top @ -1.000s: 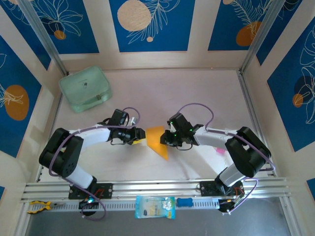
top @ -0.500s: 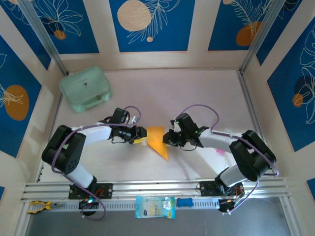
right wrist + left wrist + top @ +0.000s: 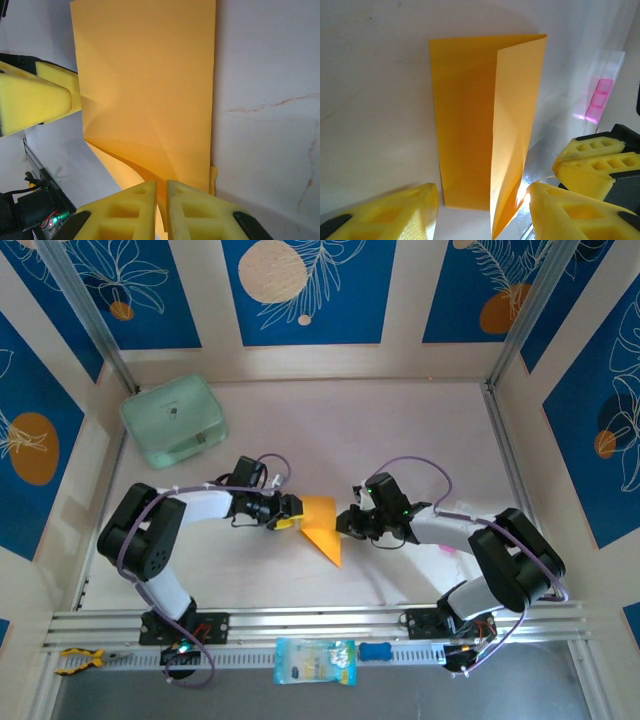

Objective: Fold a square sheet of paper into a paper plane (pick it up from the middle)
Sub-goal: Fourth fold the wing at the center of the table.

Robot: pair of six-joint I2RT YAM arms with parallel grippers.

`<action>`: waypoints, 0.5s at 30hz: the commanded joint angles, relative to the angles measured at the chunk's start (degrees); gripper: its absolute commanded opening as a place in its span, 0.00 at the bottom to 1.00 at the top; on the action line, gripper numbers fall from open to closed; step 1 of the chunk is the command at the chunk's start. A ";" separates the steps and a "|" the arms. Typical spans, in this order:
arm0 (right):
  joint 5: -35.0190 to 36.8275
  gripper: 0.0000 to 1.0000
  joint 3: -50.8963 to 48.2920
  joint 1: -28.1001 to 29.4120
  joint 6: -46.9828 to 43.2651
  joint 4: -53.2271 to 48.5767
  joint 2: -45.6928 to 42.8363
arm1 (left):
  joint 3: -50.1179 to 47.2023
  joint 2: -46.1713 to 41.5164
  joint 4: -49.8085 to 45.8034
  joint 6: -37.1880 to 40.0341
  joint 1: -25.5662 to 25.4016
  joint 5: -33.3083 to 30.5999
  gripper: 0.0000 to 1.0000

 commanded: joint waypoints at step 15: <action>-1.38 0.14 -1.36 -0.39 0.29 0.70 -1.81 | 2.56 4.57 5.62 -3.58 0.65 5.58 0.38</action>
